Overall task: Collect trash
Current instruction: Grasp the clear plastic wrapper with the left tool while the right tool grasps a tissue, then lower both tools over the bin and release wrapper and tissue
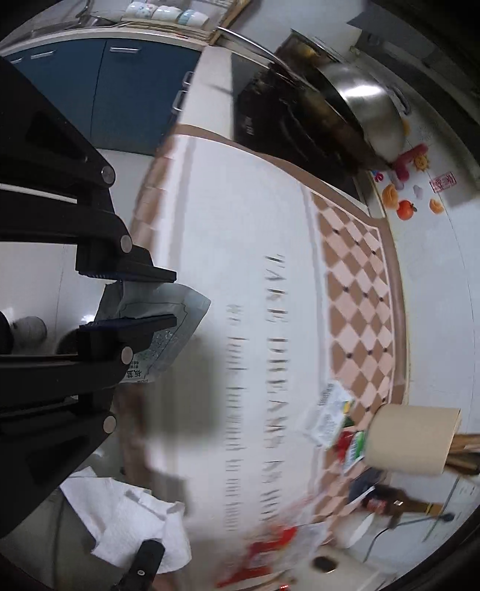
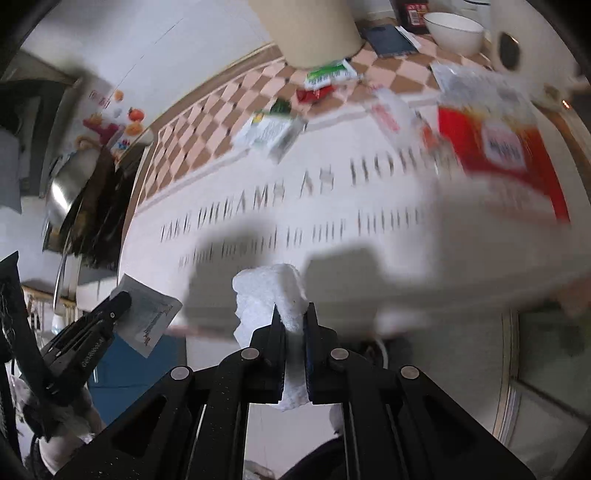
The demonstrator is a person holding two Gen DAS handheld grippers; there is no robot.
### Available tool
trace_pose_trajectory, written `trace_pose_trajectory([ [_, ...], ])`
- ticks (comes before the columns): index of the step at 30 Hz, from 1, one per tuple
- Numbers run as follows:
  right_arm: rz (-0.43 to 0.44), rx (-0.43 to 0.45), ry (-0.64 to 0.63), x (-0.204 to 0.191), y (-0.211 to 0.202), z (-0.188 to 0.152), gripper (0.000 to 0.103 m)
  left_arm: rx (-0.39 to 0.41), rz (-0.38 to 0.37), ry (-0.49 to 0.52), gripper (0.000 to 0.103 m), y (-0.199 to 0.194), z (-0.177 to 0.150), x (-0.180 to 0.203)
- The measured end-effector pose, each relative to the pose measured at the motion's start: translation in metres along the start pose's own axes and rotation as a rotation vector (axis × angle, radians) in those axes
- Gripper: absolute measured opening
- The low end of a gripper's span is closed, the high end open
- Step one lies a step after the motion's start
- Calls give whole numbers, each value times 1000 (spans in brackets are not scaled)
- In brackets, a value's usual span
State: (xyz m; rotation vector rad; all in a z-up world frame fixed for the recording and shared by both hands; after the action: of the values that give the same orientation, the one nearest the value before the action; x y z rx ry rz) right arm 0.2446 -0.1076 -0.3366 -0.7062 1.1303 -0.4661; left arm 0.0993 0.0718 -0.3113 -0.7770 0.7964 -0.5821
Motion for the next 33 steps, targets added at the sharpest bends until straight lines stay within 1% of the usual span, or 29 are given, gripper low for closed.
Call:
trace_pose_trajectory([
  [1, -7, -5, -1, -1, 0, -16, 8, -4, -2, 9, 14, 1, -16, -1],
  [3, -55, -28, 8, 4, 3, -56, 8, -28, -20, 26, 14, 9, -46, 0],
  [4, -68, -36, 20, 8, 7, -71, 8, -42, -26, 36, 14, 14, -56, 2],
  [6, -106, -65, 60, 23, 19, -107, 8, -86, -44, 56, 14, 29, -81, 10],
  [9, -138, -110, 116, 47, 41, -148, 8, -162, -69, 77, 14, 59, -114, 28],
  [11, -159, -134, 136, 64, 57, -167, 8, -234, -111, 69, 14, 86, -135, 43],
  [13, -165, -160, 178, 89, 82, -188, 8, -338, -171, 43, 14, 124, -159, 61],
  [14, -167, -167, 194, 99, 93, -193, 8, -396, -199, 22, 14, 148, -173, 71],
  [16, -168, -182, 235, 131, 125, -208, 8, -485, -235, -8, 14, 192, -197, 90],
  [18, -159, -193, 286, 165, 163, -222, 8, -560, -257, -41, 14, 238, -224, 108],
  [19, -147, -199, 325, 191, 190, -233, 8, -593, -272, -58, 14, 263, -238, 119],
  [20, -140, -204, 349, 208, 210, -236, 8, -616, -273, -66, 14, 287, -250, 130],
  [22, -138, -204, 369, 240, 251, -247, 8, -649, -289, -73, 14, 325, -269, 149],
  [24, -145, -207, 378, 272, 288, -258, 8, -664, -285, -55, 14, 362, -286, 169],
  [26, -152, -215, 391, 302, 326, -269, 8, -678, -278, -36, 14, 388, -298, 183],
  [29, -181, -234, 376, 330, 365, -279, 8, -688, -264, -2, 15, 412, -313, 199],
  [31, -204, -252, 348, 338, 382, -283, 8, -698, -262, 5, 17, 422, -319, 201],
  [33, -212, -274, 330, 343, 397, -284, 9, -711, -279, 14, 17, 427, -322, 207],
])
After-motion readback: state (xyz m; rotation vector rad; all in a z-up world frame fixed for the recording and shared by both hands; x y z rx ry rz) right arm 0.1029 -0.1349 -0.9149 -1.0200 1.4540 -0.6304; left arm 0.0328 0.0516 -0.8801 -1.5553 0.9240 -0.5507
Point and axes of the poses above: each gripper's, at about its wrist camera, not at the fingertips, and y roughly the way its jaws point, x to its right, z to its top, the point moved 5 cm from there along y, roughly the way its jaws point, and after that the axes turned 14 degrees about z, right-handed, at the moved point
